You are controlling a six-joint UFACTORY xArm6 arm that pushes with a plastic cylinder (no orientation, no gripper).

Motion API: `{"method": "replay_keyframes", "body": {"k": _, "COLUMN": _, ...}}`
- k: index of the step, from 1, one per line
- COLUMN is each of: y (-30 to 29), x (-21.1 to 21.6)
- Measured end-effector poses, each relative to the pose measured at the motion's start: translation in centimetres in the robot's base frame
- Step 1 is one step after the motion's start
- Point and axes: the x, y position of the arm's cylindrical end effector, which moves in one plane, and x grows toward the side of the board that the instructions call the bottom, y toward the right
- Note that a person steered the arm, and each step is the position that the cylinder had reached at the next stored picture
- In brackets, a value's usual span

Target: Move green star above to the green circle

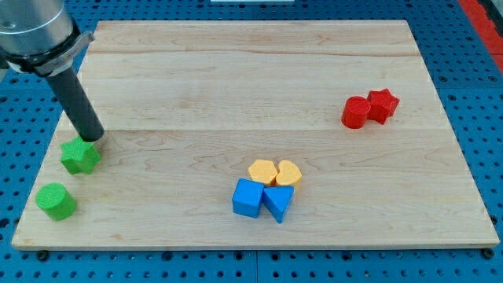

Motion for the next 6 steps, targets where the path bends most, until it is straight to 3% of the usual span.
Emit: {"method": "replay_keyframes", "body": {"k": 6, "y": 0.0, "x": 4.5}}
